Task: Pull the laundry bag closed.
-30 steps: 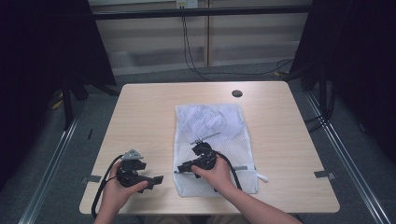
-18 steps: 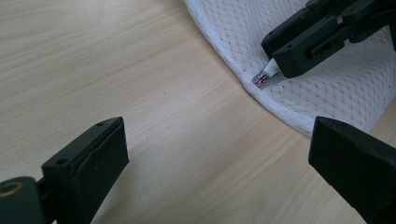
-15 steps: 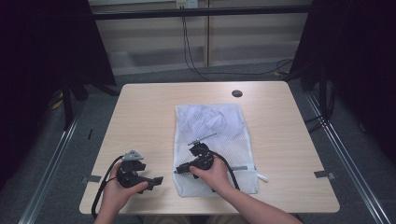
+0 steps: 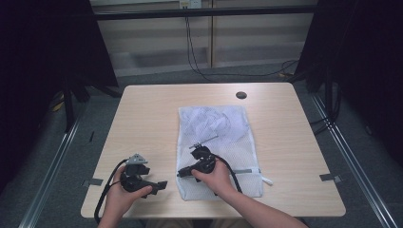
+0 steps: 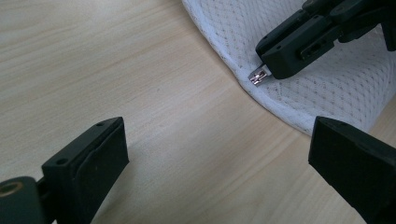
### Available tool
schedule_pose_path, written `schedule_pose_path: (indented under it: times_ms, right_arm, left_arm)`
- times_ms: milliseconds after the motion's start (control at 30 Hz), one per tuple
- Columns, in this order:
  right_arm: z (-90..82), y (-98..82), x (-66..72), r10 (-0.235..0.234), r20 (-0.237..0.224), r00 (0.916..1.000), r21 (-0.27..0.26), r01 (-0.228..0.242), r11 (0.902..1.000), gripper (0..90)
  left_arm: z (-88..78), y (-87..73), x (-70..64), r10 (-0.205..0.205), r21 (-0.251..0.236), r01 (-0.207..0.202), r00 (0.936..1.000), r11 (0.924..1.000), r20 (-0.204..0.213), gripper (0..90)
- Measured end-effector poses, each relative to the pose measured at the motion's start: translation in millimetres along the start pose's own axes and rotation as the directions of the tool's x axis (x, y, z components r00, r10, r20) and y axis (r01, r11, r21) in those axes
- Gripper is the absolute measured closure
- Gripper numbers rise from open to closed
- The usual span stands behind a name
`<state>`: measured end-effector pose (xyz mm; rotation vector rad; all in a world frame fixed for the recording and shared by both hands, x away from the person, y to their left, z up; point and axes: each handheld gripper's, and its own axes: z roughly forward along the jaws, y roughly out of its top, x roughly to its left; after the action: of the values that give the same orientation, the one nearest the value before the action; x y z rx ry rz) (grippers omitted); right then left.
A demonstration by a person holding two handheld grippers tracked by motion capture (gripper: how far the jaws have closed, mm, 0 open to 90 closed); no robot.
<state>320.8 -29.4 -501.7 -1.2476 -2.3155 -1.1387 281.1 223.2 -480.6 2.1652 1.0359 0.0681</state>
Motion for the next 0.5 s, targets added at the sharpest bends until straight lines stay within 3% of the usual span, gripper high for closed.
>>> schedule_pose_path:
  times_ms: [133, 500]
  right_arm:
    - [-0.6, 0.8, 0.4, -0.003, -0.013, 0.9999, 0.003, 0.003, 1.0000, 86.2]
    - [-9.1, 2.7, -3.4, 0.029, -0.048, 0.9984, 0.007, -0.029, 0.9996, 86.8]
  left_arm:
    - [-0.8, -0.2, 0.2, -0.005, -0.002, 0.005, 1.0000, 1.0000, 0.000, 4.5]
    - [7.5, 3.3, -3.9, -0.045, -0.024, 0.046, 0.9961, 0.9986, 0.076, 4.4]
